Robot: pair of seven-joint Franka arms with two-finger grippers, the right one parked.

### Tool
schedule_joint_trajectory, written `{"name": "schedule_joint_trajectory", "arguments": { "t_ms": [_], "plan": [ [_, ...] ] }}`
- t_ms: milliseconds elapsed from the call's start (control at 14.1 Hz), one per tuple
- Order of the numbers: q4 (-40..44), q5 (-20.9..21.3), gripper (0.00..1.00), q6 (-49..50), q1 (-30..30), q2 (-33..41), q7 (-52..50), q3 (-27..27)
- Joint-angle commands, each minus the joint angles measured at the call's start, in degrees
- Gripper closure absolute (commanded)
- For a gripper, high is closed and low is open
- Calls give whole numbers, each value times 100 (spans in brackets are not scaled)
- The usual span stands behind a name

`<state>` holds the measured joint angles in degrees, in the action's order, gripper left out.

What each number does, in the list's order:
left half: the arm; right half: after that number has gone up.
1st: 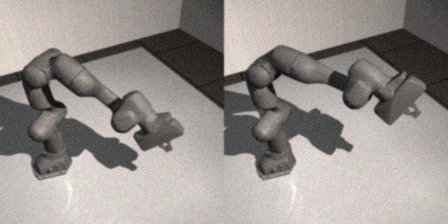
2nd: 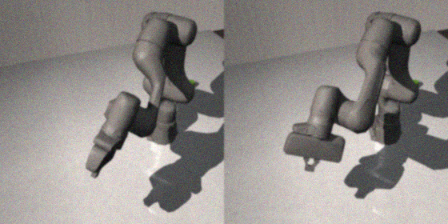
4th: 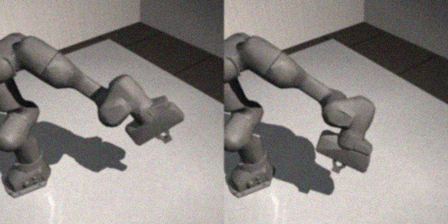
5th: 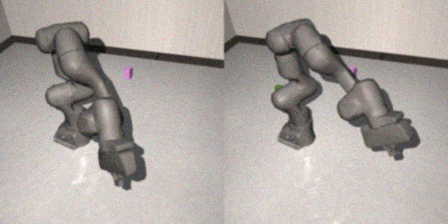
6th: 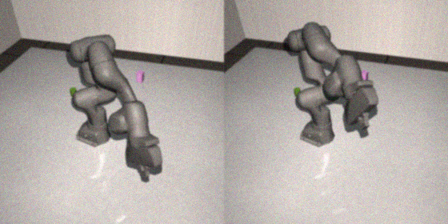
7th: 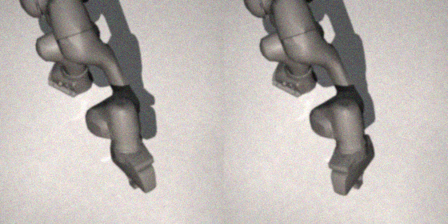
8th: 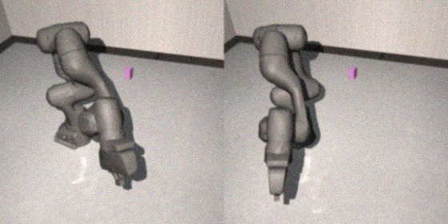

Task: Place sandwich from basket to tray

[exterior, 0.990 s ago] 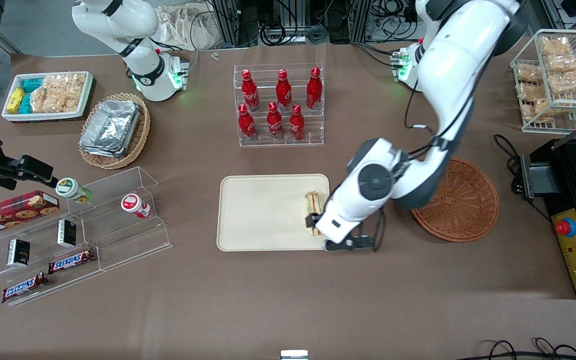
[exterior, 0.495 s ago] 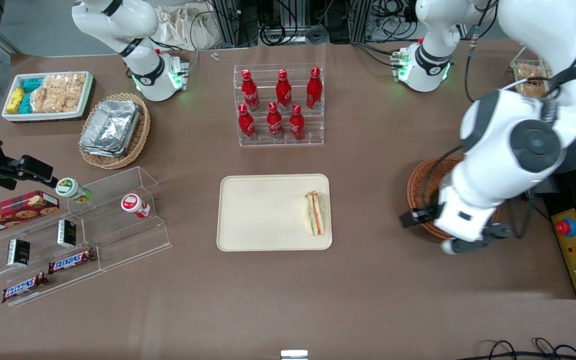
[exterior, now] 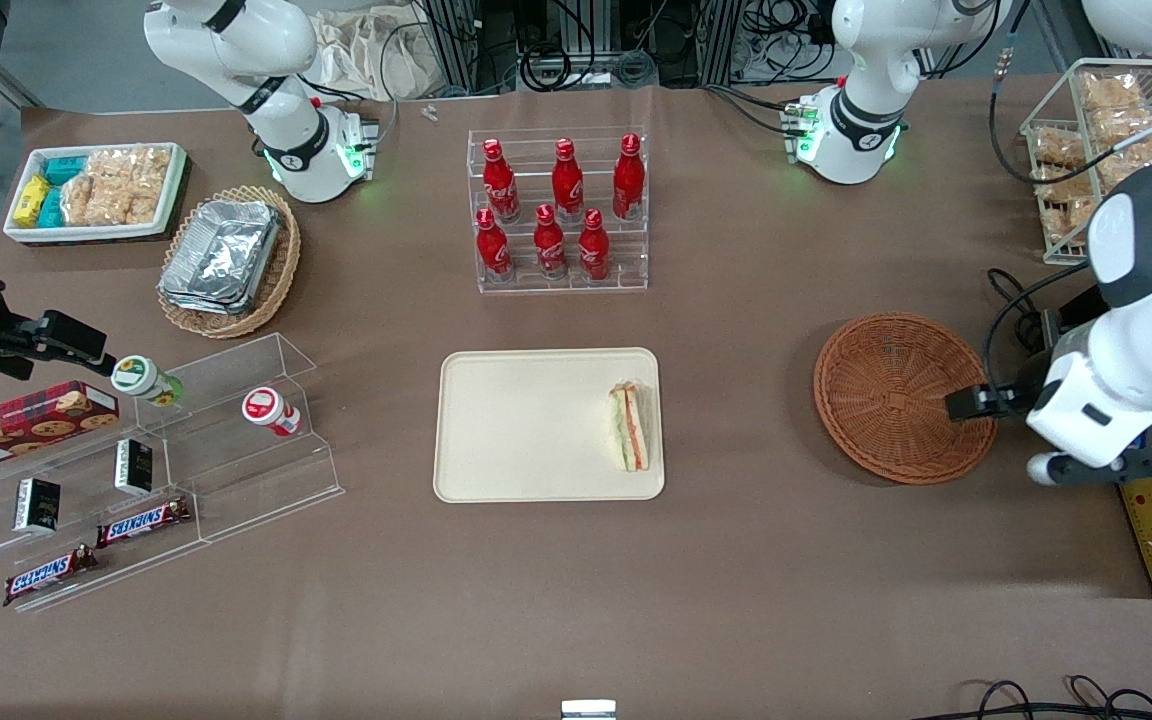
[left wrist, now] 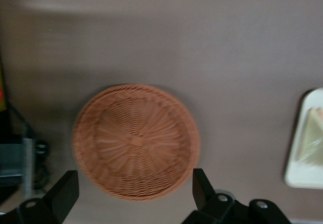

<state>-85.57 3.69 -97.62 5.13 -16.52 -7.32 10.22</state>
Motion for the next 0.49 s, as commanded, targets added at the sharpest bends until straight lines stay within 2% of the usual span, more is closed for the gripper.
{"name": "schedule_joint_trajectory", "arguments": {
  "t_ms": [0,71,141,424],
  "plan": [
    [-1800,-88,0,-852,-3,1209,433,-213],
    [-2240,-88,0,-1264,5,1456,434,-213],
    [-2323,-88,0,-1390,-3,1476,434,-222],
    [-1070,-79,0,-348,-12,836,1039,-213]
  ]
}}
